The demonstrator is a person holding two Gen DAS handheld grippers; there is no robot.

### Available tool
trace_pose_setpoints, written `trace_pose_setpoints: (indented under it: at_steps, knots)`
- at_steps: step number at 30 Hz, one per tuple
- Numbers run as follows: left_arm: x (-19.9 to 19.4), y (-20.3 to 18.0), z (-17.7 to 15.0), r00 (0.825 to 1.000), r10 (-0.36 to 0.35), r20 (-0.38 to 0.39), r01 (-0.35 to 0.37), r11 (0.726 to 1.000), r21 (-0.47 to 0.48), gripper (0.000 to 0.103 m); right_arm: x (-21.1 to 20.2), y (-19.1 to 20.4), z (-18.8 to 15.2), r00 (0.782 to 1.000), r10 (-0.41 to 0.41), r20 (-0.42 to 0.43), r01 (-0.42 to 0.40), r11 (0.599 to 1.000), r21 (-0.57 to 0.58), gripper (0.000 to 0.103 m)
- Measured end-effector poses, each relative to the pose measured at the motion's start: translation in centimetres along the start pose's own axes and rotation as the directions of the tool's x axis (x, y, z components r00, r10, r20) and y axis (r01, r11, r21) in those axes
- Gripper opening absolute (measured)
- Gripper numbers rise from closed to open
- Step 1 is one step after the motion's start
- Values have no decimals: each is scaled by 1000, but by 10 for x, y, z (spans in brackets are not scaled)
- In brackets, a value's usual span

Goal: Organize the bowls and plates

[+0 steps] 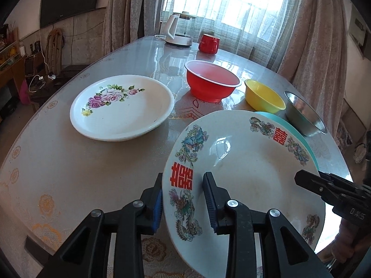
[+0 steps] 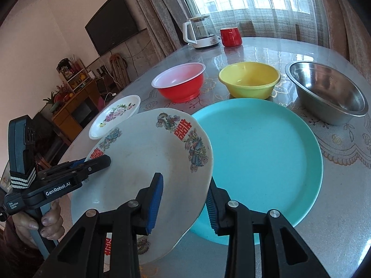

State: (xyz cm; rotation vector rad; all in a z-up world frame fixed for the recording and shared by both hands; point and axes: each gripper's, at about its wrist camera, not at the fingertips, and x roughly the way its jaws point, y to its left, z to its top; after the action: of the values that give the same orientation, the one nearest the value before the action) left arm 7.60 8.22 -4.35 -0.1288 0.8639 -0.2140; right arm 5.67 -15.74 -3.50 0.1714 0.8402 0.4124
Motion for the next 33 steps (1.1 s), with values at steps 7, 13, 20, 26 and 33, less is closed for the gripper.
trace_pose_setpoints:
  at_steps: [7, 13, 20, 26, 33]
  knots:
    - [-14, -1, 2, 998, 34, 45, -35, 999, 3, 33, -3, 8, 1, 1000, 12, 2, -12, 1000, -17, 36]
    - [-12, -16, 21, 998, 37, 53, -38, 999, 24, 33, -9, 3, 8, 1000, -2, 19, 2, 1000, 1, 36]
    - [11, -63, 42, 999, -10, 46, 4, 993, 118, 34, -27, -31, 11, 995, -88, 56, 83, 993, 81, 36]
    - [38, -98, 51, 999, -34, 18, 30, 982, 187, 34, -35, -65, 10, 984, -166, 59, 155, 975, 157, 36]
    - [61, -119, 56, 999, -31, -19, 34, 974, 225, 34, -30, -85, 12, 968, -249, 29, 241, 955, 175, 36]
